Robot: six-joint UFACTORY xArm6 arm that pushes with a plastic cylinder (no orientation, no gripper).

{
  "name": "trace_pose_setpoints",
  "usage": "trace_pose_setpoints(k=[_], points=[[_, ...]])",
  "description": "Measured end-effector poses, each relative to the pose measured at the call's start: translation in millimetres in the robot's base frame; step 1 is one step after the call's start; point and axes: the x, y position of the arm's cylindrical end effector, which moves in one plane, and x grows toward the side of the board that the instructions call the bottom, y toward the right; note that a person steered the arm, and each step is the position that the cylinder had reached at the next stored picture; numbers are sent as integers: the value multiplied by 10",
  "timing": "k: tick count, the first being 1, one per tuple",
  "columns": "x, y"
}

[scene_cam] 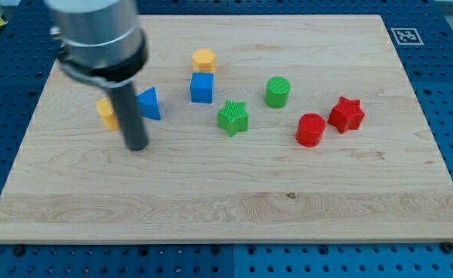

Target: Push the yellow heart towards the green circle

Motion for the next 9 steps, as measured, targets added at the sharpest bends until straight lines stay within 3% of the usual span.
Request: trace_pose_setpoints(k=[2,4,6,9], points=[[1,-425],[-404,-385],[-642,10],[-1105,-117]])
